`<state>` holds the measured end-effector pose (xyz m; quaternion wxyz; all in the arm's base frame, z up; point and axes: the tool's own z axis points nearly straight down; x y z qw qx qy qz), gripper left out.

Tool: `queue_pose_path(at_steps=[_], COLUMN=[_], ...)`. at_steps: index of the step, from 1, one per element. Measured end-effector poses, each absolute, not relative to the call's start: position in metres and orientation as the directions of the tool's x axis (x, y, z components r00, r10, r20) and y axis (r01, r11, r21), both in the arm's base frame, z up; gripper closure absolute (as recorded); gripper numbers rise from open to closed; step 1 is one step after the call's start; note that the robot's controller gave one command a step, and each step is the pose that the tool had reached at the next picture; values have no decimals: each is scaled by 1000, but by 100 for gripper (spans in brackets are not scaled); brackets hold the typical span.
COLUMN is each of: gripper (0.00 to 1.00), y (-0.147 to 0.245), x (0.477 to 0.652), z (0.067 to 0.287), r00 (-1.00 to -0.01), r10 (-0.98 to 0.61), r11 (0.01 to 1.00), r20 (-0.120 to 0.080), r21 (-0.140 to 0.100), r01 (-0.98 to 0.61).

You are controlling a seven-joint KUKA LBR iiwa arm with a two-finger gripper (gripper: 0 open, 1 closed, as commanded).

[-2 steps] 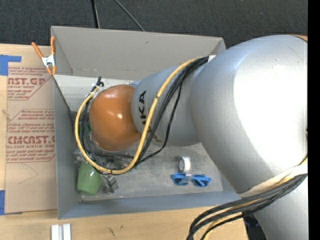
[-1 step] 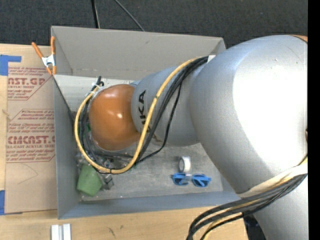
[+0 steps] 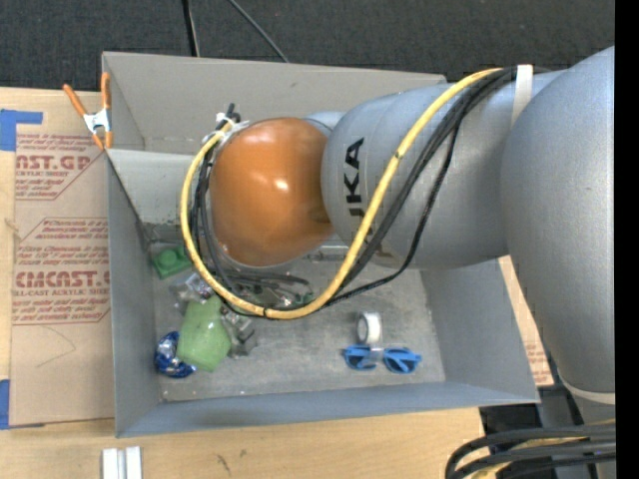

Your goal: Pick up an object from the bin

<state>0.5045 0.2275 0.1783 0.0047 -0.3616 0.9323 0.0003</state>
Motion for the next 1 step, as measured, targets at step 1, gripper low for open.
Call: queue_pose_path(at_steps=[1], gripper=[100], y=[243], x=[482], z=[224], r00=[-710], r10=[-704], r11=[710], r20=[-6], r21=[-1], r01=[-704])
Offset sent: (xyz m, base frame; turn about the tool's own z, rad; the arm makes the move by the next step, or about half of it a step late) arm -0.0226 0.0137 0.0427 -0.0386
